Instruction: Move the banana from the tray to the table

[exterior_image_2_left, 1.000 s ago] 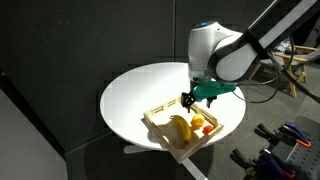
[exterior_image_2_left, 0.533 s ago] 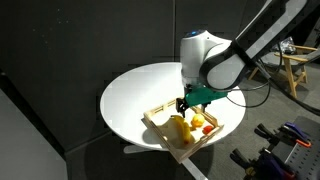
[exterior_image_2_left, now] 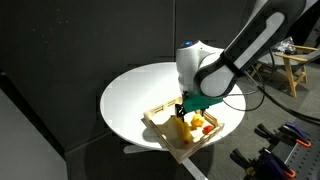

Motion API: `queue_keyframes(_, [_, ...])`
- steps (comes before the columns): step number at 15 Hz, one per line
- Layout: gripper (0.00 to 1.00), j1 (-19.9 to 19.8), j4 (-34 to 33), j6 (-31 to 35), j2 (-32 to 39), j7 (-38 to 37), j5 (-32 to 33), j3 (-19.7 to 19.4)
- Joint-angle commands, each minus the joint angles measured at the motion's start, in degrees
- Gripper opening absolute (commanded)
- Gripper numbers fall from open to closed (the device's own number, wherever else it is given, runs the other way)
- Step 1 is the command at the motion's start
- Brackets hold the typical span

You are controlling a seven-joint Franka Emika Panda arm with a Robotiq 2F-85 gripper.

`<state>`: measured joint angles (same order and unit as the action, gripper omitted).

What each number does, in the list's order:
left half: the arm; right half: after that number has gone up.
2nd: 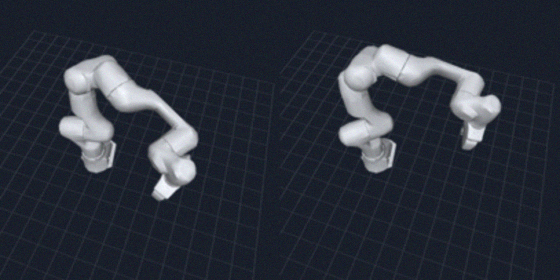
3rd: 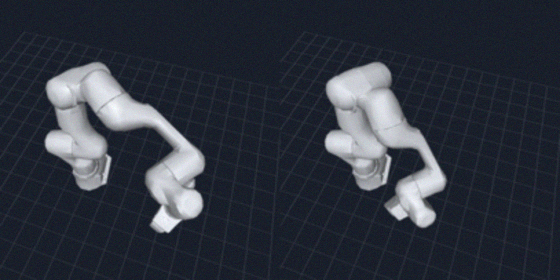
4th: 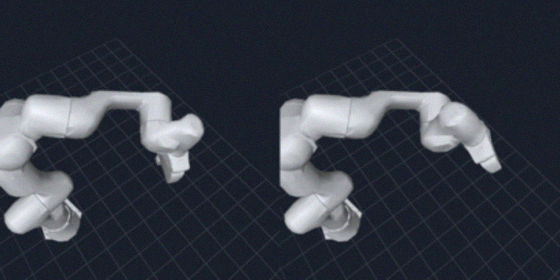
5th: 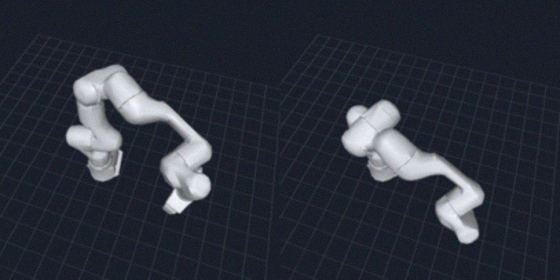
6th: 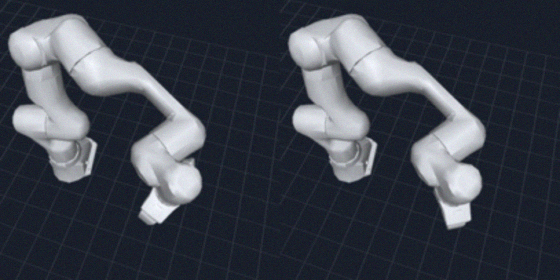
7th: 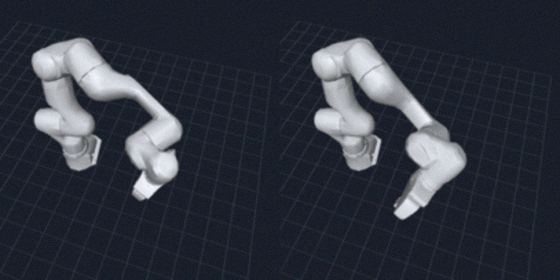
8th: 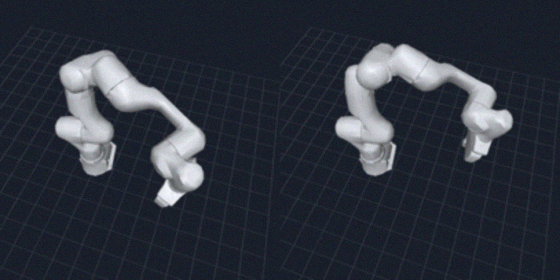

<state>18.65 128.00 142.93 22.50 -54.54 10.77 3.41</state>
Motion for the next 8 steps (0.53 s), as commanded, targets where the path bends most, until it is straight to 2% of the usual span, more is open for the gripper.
queue_keyframes(1, [1.0,1.68,-2.48,-0.48,2.23,-1.49,1.36,-1.35])
queue_keyframes(8, [1.0,3.38,-4.48,-0.76,4.7,-1.39,1.11,-2.27])
